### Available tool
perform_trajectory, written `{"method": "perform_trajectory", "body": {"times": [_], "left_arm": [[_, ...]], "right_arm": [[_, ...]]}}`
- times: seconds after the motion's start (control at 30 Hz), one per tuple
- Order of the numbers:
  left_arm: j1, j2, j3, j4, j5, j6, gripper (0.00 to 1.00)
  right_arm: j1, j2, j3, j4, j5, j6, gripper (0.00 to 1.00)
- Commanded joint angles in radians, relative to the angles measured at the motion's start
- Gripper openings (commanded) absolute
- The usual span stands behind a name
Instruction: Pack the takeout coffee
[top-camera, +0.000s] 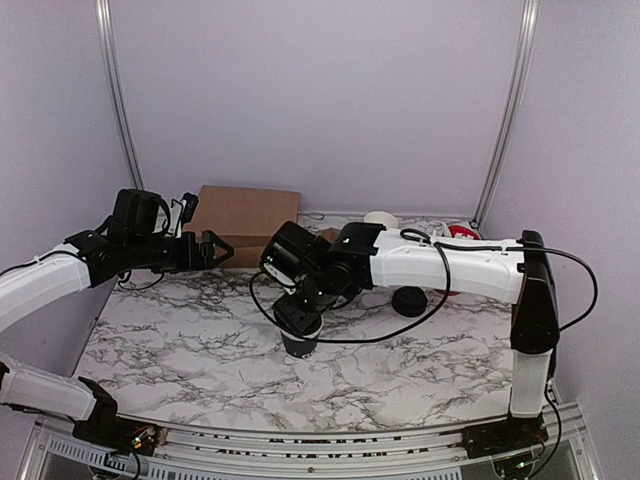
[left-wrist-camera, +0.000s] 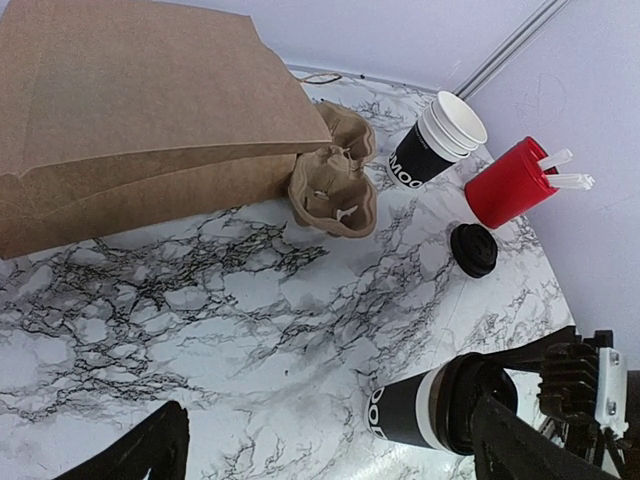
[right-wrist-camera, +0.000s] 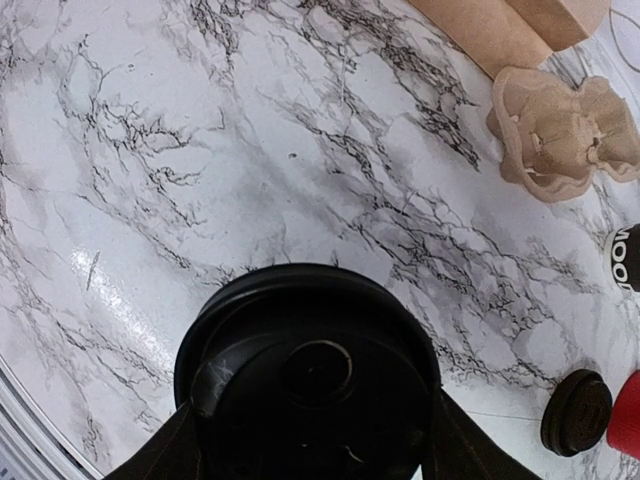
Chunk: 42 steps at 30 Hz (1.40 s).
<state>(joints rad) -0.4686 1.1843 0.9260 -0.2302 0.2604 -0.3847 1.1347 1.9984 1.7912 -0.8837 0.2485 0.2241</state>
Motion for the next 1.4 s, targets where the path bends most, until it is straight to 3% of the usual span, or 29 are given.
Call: {"method": "perform_trajectory", "body": {"times": [0.0, 0.63, 1.37], "left_arm": [[-0.003, 0.019, 0.007, -0.015, -0.005, 0.014, 0.99], [-0.007, 0.037, 0.007, -0.017, 0.016, 0.012, 0.99], [-0.018, 0.048, 0.007, -0.019, 0.009, 0.014, 0.99]], "right_arm": [[0.009, -0.045, 0.029, -0.008, 0.031, 0.026, 0.62], [0.011, -0.071, -0.068, 0.046, -0.006, 0.045, 0.66], [-0.003, -0.055, -0.061, 0.069, 0.022, 0.037, 0.67]]}}
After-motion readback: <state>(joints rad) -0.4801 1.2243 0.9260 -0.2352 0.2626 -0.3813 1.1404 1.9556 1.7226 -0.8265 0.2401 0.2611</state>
